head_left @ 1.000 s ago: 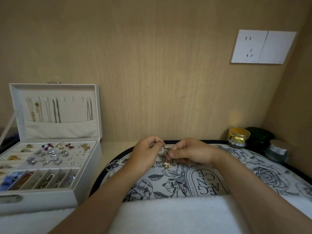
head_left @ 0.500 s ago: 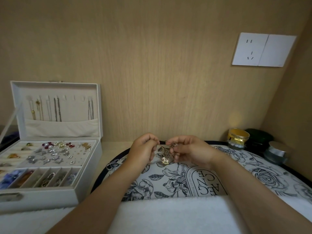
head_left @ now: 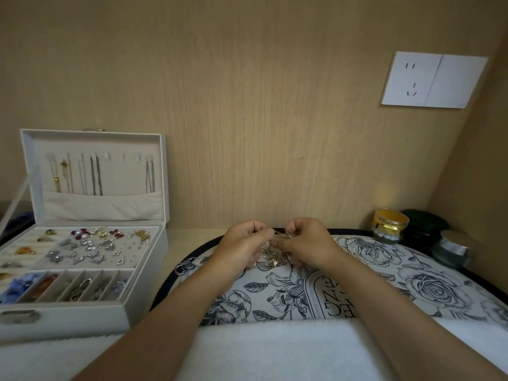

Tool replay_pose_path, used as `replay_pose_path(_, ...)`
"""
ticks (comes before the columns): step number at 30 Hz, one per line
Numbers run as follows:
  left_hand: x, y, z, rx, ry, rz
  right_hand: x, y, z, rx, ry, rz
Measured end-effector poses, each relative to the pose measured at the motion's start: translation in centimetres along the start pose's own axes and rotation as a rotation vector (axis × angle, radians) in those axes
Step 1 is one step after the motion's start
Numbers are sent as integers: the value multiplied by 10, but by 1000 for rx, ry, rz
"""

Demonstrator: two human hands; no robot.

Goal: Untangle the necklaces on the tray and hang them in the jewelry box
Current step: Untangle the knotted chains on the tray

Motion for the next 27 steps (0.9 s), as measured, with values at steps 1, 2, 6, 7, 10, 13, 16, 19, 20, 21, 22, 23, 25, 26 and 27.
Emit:
replay_pose_path(1, 2, 0, 0, 3, -20, -12, 0, 0, 0, -7, 5, 1)
replay_pose_path(2, 4, 1, 1, 12, -35, -15, -1, -1, 1, -17, 12, 3)
replay_pose_path(6, 6, 15, -3, 137, -77, -43, -9, -8, 8, -166, 48, -45)
replay_pose_path(7, 6, 19, -4, 172, -84, -50, -10, -11, 13, -234, 41, -70)
replay_pose_path(10, 7, 30, -6, 269, -112, -98, -12, -13, 24, -378, -14, -141)
replay_pose_path(13, 7, 39, -9, 345, -177, -198, -12, -10, 24, -402, -45, -208)
replay_pose_path(16, 10, 44, -8, 417, -275, -472, -13, -10, 22, -379, -57, -244)
replay_pose_path(19, 19, 41, -7, 435, -381, -578, -10, -10, 17, -300, -74, -249)
replay_pose_path(20, 24, 39, -5, 430, -431, -590, -9, -9, 15, -269, -77, -243)
replay_pose_path(21, 29, 37, -4, 419, -480, -615, -8, -8, 13, -248, -76, -235)
replay_pose_path(22, 32, 33, -3, 400, -518, -606, -9, -8, 13, -234, -74, -232)
replay_pose_path(23, 33, 30, -1, 378, -519, -572, -9, -8, 12, -224, -72, -232)
replay_pose_path(25, 28, 24, 0, 315, -439, -496, -9, -7, 10, -207, -73, -236)
replay_pose_path(26, 24, 22, -1, 285, -388, -475, -10, -7, 10, -203, -71, -239)
replay_pose_path(27, 19, 20, -2, 257, -337, -449, -10, -6, 10, -202, -63, -241)
Point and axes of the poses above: each hand's wrist, its own z-axis away from the middle knuckle, its own y-axis out of the back of the hand, x = y × z, the point moved 10 cm from there along -z, towards the middle knuckle, and after that the axes turned 15 degrees about x, right-handed, at the moved point
